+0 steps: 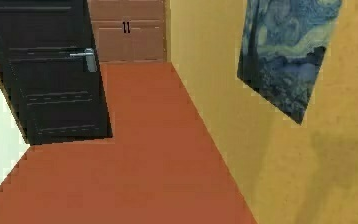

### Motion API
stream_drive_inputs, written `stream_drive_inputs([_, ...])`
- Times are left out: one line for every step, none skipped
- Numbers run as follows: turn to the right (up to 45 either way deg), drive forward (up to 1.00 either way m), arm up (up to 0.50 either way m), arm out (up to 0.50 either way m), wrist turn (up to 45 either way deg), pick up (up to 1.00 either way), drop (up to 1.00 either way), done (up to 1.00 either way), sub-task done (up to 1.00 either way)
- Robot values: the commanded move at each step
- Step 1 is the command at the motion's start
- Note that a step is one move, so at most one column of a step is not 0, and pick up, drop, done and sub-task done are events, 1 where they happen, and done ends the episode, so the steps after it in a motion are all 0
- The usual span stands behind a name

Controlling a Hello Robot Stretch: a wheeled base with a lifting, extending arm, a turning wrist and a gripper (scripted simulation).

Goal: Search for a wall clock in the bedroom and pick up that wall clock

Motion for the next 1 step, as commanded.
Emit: stream_drive_inputs([-9.0,0.00,0.00,0.00,0.0,0.00,0.00,0.00,0.00])
